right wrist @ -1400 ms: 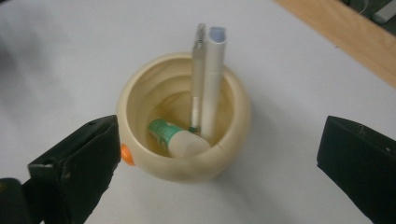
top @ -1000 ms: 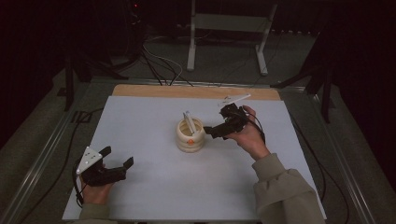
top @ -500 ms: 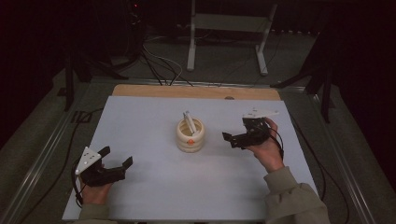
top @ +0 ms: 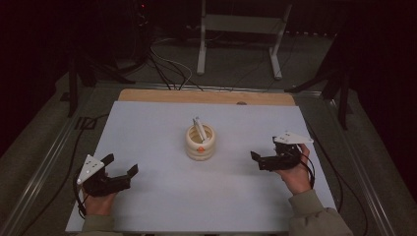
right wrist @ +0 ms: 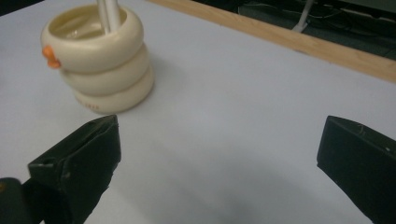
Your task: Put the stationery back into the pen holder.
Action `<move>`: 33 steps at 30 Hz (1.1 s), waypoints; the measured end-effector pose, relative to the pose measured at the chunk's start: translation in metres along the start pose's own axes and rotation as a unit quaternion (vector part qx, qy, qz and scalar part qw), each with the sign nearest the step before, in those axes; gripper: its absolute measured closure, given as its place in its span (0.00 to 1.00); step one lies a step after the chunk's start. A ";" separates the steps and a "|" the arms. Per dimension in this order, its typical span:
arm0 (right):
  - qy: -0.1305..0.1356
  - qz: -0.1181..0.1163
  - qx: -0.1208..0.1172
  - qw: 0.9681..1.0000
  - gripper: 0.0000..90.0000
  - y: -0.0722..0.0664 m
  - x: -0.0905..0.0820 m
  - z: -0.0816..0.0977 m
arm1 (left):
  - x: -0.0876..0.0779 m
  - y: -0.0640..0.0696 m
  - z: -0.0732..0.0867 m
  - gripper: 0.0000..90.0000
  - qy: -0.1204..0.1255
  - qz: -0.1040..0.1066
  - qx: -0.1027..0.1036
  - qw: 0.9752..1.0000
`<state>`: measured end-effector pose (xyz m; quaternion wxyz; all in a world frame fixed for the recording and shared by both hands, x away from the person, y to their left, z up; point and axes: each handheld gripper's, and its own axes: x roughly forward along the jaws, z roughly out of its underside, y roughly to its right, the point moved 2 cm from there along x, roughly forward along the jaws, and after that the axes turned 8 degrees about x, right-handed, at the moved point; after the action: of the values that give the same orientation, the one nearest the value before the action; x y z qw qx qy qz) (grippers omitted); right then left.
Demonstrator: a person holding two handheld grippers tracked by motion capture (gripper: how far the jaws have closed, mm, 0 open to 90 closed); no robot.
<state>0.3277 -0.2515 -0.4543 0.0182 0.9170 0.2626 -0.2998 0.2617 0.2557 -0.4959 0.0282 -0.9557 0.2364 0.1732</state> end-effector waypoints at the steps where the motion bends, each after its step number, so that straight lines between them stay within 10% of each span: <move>1: 0.002 0.000 0.001 1.000 0.00 0.001 -0.002 0.003 | -0.001 0.000 -0.001 0.01 0.002 0.000 0.002 1.000; 13: 0.029 0.007 0.027 0.999 0.00 0.005 -0.016 0.046 | -0.005 0.001 -0.003 0.01 0.010 -0.005 0.009 1.000; 33: 0.091 -0.005 0.062 0.994 0.00 0.019 -0.042 0.069 | -0.006 0.002 -0.004 0.01 0.025 0.000 0.013 1.000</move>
<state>0.2711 -0.3012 -0.4893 -0.0642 0.9384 0.2491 -0.2309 0.2577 0.2560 -0.4899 0.0351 -0.9592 0.2393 0.1463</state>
